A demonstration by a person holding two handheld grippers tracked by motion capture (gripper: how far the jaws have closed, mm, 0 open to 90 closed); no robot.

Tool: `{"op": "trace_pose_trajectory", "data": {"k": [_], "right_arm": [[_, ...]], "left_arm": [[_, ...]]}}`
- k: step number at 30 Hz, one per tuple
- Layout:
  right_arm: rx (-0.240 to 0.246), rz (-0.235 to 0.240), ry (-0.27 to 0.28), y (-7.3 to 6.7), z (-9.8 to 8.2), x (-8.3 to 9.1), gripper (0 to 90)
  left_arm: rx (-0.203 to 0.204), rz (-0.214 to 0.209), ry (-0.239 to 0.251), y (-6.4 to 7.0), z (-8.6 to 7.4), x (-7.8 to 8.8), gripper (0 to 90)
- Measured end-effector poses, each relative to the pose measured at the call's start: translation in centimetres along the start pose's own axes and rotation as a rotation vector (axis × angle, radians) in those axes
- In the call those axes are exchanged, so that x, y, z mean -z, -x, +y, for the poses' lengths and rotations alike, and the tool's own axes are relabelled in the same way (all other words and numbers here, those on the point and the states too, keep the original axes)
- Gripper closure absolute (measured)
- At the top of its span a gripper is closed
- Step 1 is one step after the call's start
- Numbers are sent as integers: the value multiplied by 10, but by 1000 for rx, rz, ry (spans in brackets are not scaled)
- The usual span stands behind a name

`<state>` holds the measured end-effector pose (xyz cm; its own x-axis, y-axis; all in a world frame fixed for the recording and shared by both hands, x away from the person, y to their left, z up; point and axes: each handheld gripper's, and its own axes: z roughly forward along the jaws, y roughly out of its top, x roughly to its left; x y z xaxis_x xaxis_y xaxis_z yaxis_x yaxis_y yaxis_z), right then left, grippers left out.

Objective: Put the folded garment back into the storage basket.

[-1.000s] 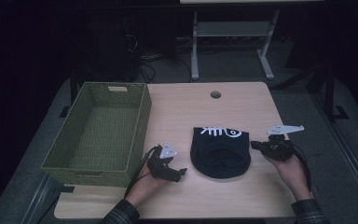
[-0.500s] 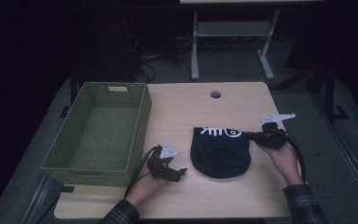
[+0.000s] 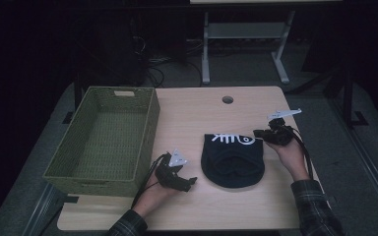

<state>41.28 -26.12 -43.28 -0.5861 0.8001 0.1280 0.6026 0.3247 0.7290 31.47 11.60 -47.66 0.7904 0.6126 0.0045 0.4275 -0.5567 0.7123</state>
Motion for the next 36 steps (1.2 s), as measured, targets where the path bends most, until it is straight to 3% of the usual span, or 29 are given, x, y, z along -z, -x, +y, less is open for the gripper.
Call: {"op": "trace_pose_trajectory", "data": {"k": [8,15,20,36], "right_arm": [[-9,-17,-34,10,5,-17,900],[-32,-17,-77,20,-4,-28,900],[-35,-9,-94,24,-9,-27,900],[-19,9,-121,22,-22,-13,900]], "left_arm": [[2,0,-34,7,-1,7,126],[2,-10,-37,11,-5,15,126],[3,-7,-55,12,-6,14,126],[-1,-7,-34,11,-10,15,125]]}}
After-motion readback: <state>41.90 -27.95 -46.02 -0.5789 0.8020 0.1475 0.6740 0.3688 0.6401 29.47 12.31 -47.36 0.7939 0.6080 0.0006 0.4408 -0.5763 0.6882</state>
